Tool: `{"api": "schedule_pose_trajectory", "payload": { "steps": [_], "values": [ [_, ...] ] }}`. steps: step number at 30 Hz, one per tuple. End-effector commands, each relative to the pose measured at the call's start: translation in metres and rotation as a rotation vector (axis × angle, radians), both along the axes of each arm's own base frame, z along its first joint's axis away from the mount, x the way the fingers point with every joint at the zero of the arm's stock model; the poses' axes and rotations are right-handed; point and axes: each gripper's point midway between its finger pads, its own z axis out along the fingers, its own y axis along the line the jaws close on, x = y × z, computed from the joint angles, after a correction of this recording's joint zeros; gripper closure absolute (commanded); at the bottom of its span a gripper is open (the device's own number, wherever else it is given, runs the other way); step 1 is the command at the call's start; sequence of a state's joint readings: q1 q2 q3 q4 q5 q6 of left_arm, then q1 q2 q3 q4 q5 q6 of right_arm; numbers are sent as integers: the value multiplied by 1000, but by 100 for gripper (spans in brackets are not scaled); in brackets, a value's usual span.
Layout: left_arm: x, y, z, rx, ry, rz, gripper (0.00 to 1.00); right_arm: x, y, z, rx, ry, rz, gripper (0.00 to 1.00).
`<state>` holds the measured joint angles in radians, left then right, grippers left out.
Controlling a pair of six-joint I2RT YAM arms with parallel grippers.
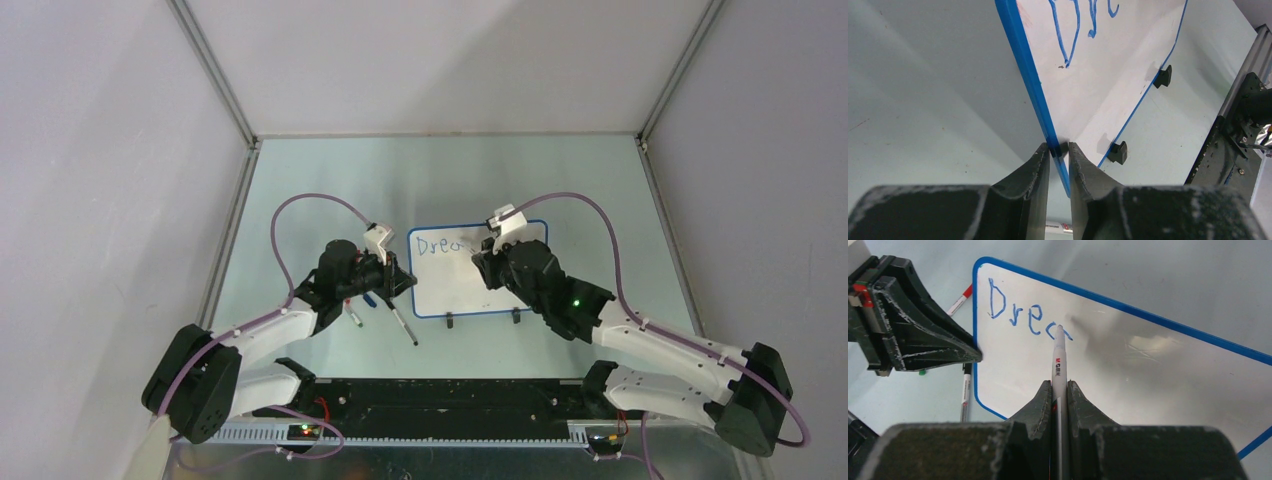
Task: Write a sentence on the whiteboard
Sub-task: Write a sentence with the whiteboard marker.
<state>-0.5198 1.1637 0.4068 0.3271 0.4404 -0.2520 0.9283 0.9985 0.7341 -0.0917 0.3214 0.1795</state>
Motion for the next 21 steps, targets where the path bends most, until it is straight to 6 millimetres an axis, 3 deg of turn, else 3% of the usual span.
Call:
{"api": "schedule_pose_trajectory", "payload": {
  "steps": [1, 21],
  "values": [
    [0, -7, 16, -29, -74, -43, 75, 10, -2, 8, 0, -47, -47, 100],
    [0, -7, 16, -27, -72, -42, 75, 11, -4, 0, -35, -38, -51, 100]
  ]
}}
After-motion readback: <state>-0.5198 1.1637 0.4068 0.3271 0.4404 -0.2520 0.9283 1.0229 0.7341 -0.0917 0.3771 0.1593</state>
